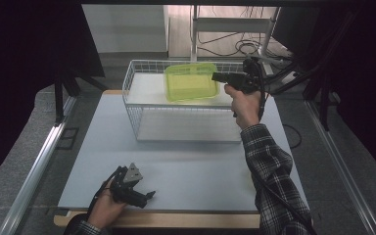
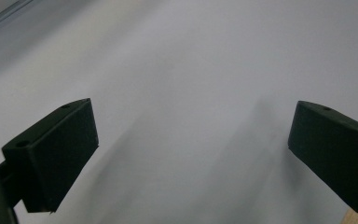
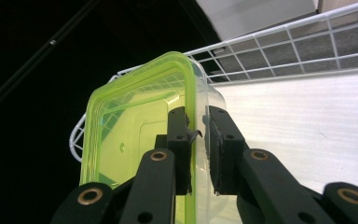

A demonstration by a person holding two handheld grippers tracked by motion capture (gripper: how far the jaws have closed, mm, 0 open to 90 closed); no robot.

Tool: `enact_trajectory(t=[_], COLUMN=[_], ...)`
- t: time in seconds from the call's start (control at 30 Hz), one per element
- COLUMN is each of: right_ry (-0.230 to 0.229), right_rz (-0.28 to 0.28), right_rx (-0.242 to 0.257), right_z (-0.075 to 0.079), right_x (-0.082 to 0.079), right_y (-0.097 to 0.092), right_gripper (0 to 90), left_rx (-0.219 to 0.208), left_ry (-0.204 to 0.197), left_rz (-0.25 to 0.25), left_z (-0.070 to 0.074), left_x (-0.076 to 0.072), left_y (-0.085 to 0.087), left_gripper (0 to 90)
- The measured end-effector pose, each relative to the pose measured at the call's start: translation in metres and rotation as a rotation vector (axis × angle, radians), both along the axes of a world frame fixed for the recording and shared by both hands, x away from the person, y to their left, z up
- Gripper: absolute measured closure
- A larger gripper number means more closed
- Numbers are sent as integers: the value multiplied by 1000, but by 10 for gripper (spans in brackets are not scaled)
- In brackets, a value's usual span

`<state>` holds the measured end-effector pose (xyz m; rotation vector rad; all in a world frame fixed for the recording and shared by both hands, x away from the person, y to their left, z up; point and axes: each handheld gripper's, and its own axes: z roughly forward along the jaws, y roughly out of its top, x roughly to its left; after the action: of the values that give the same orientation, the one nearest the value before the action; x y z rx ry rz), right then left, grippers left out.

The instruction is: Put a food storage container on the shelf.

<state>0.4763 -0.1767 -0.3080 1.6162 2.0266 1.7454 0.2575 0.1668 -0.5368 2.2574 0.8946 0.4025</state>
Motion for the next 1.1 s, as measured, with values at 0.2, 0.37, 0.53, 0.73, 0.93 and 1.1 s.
enact_trajectory(t=[0.2, 0.37, 0.53, 0.73, 0.93, 1.1], right_ry=[-22, -33, -35, -37, -39, -47], right_rz=[-17, -30, -38, -56, -63, -64], right_rx=[-38, -83, -103, -135, -163, -194], right_z=[-4, -4, -7, -10, -14, -16], right_x=[-3, -7, -7, -4, 1, 3], right_y=[2, 3, 2, 3, 3, 3], right_gripper=[793, 771, 757, 724, 675, 580], left_rx=[4, 11, 13, 17, 16, 16], left_ry=[-1, 0, 2, 3, 3, 1], left_rz=[-1, -3, -3, -7, -7, -6], left_z=[0, -1, -1, -2, -2, -1], left_x=[0, 0, 0, 0, 0, 0], left_y=[0, -1, -1, -2, -1, -2], left_gripper=[14, 14, 14, 14, 14, 14])
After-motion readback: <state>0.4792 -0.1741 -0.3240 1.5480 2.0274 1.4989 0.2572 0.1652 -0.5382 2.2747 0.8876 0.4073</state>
